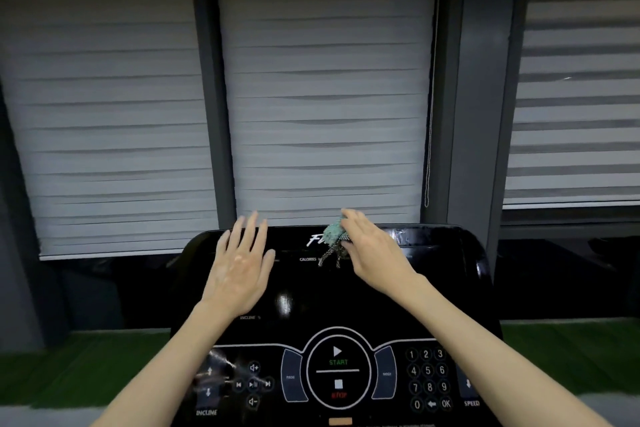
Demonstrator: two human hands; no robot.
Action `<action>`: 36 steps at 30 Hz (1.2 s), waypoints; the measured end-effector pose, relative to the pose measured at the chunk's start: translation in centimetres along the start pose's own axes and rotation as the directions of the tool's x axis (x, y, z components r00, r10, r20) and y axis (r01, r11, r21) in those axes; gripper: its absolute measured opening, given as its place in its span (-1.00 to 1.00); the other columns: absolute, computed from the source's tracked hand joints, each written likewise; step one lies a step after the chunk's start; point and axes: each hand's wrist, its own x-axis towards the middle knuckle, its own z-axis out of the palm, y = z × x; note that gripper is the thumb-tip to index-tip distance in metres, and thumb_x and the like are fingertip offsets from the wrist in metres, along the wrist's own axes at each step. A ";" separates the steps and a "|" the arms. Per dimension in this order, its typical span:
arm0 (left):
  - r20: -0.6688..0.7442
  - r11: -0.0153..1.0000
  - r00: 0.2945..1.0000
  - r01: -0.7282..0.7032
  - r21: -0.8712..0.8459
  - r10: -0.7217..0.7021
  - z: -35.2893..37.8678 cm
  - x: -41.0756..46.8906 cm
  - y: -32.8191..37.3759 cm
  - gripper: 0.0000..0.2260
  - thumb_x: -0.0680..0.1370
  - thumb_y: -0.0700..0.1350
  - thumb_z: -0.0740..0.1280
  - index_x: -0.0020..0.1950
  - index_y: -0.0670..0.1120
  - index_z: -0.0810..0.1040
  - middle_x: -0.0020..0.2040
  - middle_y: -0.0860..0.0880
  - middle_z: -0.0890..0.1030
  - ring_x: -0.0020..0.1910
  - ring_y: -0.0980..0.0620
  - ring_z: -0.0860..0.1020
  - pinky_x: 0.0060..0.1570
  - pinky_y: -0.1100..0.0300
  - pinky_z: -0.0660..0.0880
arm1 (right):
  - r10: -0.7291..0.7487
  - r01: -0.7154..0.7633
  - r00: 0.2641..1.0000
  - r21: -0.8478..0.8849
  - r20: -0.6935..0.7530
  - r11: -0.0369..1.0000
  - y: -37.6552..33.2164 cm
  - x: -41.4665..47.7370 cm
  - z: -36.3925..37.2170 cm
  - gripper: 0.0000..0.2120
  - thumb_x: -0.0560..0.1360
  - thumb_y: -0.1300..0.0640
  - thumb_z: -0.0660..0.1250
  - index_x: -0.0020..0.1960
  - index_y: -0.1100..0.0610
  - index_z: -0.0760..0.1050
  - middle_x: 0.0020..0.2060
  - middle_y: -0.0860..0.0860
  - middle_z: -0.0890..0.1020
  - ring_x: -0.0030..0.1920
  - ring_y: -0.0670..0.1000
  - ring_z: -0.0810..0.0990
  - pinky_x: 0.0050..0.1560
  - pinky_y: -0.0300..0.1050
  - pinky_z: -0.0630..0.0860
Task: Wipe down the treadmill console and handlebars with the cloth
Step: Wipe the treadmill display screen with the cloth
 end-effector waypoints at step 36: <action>-0.087 0.999 0.996 0.015 -0.032 -0.017 3.8 -0.4 0.1 -0.43 0.63 0.06 -0.02 0.56 -0.24 0.19 0.53 -0.24 0.27 0.51 -0.27 0.22 0.36 -0.21 0.25 | 0.067 -0.073 0.994 -0.067 -0.083 0.995 -2.1 2.1 2.4 -0.68 0.53 0.06 0.12 0.16 0.14 0.53 -0.01 0.08 0.58 0.03 0.13 0.52 0.14 -0.02 0.40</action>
